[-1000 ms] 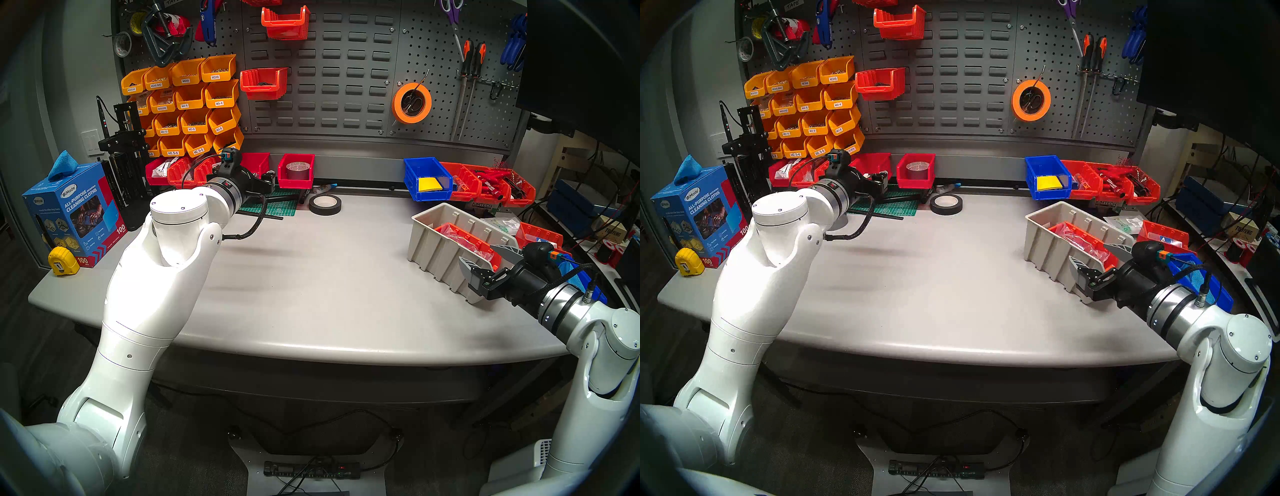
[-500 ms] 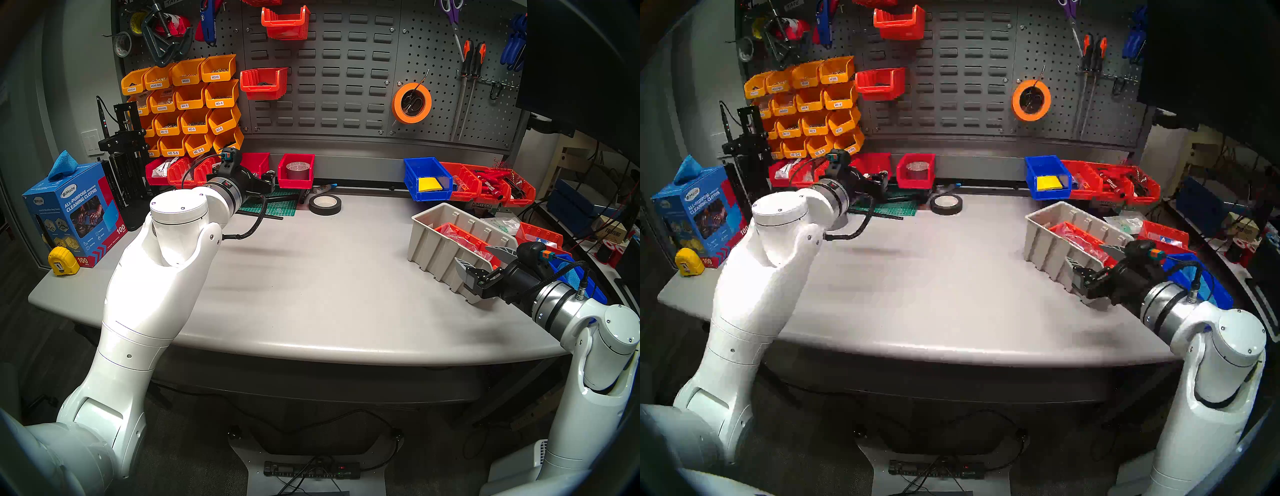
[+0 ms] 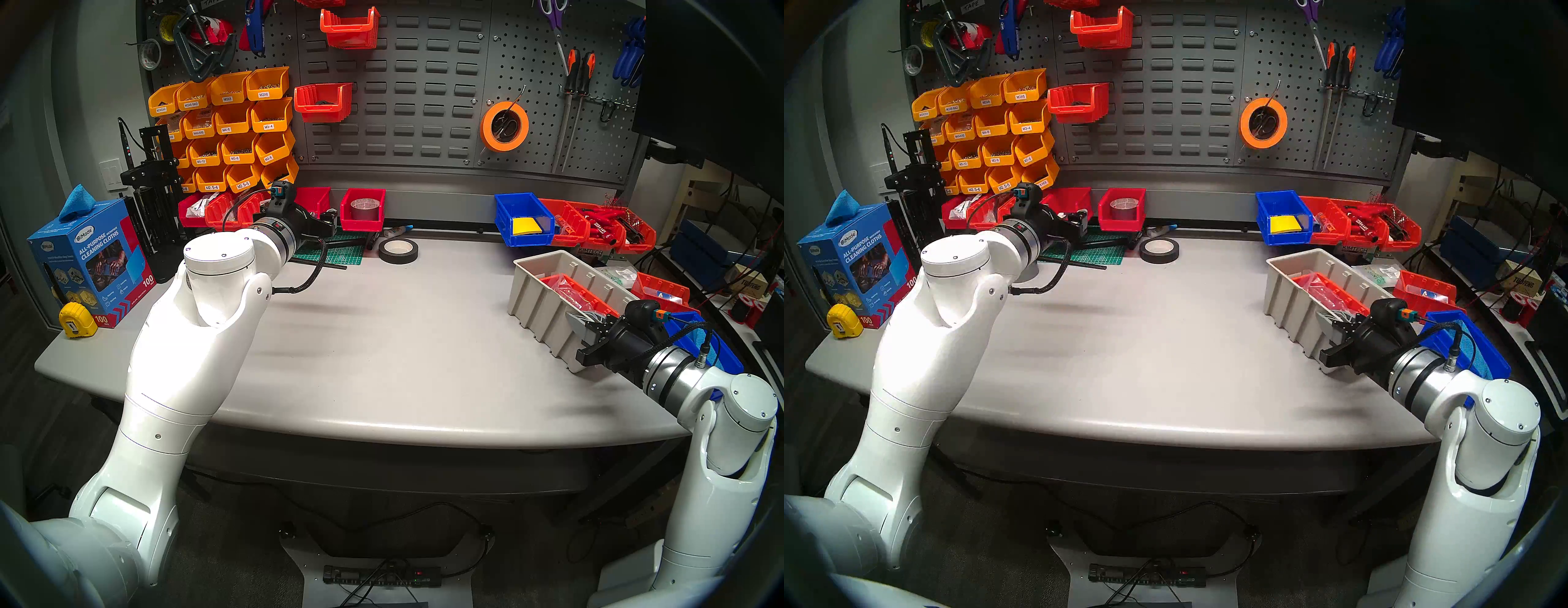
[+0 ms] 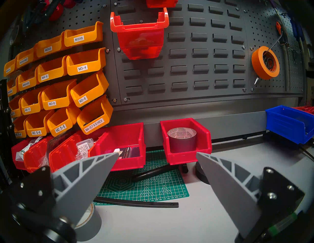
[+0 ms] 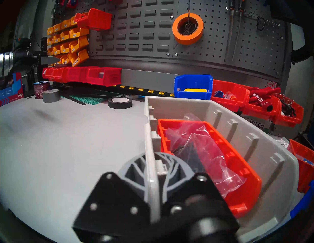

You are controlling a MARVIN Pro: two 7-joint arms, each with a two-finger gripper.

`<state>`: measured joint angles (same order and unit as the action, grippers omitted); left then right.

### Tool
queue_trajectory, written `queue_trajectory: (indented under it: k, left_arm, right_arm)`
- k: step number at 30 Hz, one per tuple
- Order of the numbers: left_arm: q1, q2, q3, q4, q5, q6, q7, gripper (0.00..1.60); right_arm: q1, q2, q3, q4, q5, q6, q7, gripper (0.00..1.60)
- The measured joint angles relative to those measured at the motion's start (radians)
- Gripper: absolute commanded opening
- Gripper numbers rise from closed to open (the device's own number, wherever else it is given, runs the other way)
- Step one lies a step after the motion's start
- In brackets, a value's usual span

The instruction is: Hang all the unorganized tool boxes onto the wall

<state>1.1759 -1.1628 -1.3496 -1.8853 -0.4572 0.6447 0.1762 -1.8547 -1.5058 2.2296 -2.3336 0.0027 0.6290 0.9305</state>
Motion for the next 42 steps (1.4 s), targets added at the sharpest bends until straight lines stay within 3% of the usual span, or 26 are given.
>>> queue_trajectory:
  k: [10,21,30,42]
  left_arm:
    - [0.0,0.001,0.0,0.0,-0.002,0.0,0.001,1.6]
    - [0.0,0.002,0.001,0.0,-0.004,0.0,0.003,1.6]
    - [0.0,0.003,0.001,0.0,-0.006,0.0,0.004,1.6]
    - [0.0,0.004,0.002,0.0,-0.008,0.0,0.006,1.6]
  right_arm:
    - [0.018,-0.013,-0.04,-0.029,0.006,0.058,-0.02,0.0]
    - [0.04,-0.052,-0.171,-0.074,0.005,0.109,-0.052,0.0]
    - [0.077,-0.074,-0.316,-0.076,-0.033,0.118,-0.1,0.0]
    - [0.115,-0.094,-0.525,-0.077,-0.137,0.124,-0.203,0.0]
